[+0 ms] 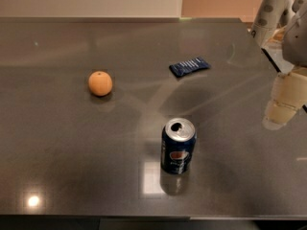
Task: Move pepsi can near rxbar blueberry
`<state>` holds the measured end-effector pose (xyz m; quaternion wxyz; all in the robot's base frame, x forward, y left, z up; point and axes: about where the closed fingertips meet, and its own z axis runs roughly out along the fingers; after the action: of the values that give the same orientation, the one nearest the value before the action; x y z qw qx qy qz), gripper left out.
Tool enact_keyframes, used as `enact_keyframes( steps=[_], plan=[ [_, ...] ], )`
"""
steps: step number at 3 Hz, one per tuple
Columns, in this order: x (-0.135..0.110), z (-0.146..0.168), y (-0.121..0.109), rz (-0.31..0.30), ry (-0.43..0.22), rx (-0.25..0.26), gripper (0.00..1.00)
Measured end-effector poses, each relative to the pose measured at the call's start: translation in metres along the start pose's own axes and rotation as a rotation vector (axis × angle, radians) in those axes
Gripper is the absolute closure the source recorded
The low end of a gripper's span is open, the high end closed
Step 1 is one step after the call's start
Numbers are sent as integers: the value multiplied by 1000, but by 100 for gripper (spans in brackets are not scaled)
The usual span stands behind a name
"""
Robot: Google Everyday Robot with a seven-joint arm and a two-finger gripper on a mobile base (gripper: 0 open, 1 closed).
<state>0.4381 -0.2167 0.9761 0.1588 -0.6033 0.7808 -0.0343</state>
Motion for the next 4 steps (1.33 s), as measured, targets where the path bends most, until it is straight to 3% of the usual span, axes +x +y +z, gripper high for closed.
enact_keyframes(
  steps=[1,2,4],
  plan=[
    [0,0,0,0,0,0,0],
    [-6,4,8,-26,-60,-42,0],
    [-35,22,63,-170,-238,-147,0]
  ],
)
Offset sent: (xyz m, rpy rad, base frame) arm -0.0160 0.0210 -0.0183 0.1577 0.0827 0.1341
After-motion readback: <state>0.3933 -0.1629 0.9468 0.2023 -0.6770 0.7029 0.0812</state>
